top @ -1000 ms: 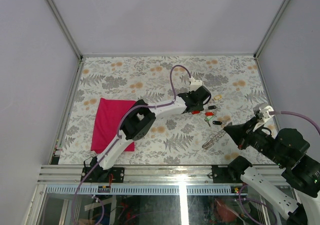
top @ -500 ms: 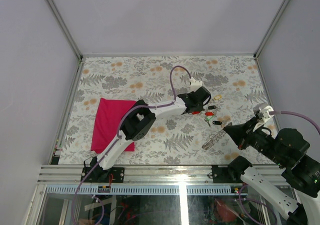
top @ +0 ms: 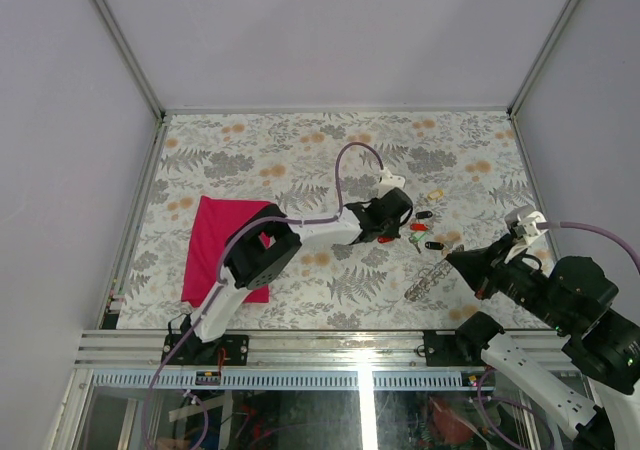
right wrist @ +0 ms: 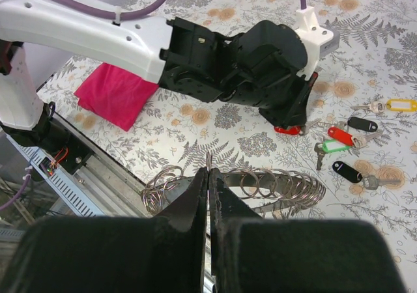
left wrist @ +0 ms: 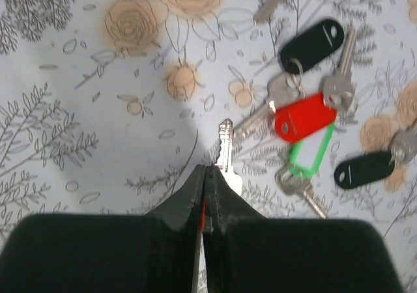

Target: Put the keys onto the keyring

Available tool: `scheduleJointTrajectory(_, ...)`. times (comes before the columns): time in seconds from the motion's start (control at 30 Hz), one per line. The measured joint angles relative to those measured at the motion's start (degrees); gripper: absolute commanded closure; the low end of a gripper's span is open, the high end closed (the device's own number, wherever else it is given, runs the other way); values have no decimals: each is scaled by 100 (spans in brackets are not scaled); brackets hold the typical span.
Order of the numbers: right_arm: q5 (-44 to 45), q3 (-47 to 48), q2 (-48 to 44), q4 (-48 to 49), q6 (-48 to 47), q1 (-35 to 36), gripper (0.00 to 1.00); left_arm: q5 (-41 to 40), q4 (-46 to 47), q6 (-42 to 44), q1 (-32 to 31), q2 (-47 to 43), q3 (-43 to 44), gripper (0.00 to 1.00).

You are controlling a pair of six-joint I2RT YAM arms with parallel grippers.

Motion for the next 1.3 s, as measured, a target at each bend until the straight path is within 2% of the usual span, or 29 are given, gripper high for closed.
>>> scheduleJointTrajectory(0.33,0,-59,0,2,-2,0,100,236,933,686,-334,-1283,-2118,99)
scheduleJointTrajectory(0.47,-7,-116,0,4,-2,0,100,417,1084,870,-400,-1878,-2924,83)
scheduleJointTrajectory(0.57,-11,-149,0,4,-2,0,100,525,1097,1049,-398,-2173,-3215,72)
scheduleJointTrajectory(0.8,-11,-155,0,2,-2,0,100,560,1117,1283,-391,-2732,-3217,64)
scheduleJointTrajectory(0.9,-9,-157,0,4,0,0,100,358,1034,929,-391,-2754,-3047,61)
scheduleJointTrajectory(1.13,-11,-179,-2,4,-2,0,100,-621,275,-1178,-520,-2756,-2966,54)
scheduleJointTrajectory(1.3,-11,-181,-9,4,0,0,100,-1056,-326,-2212,-772,-2524,-2608,52)
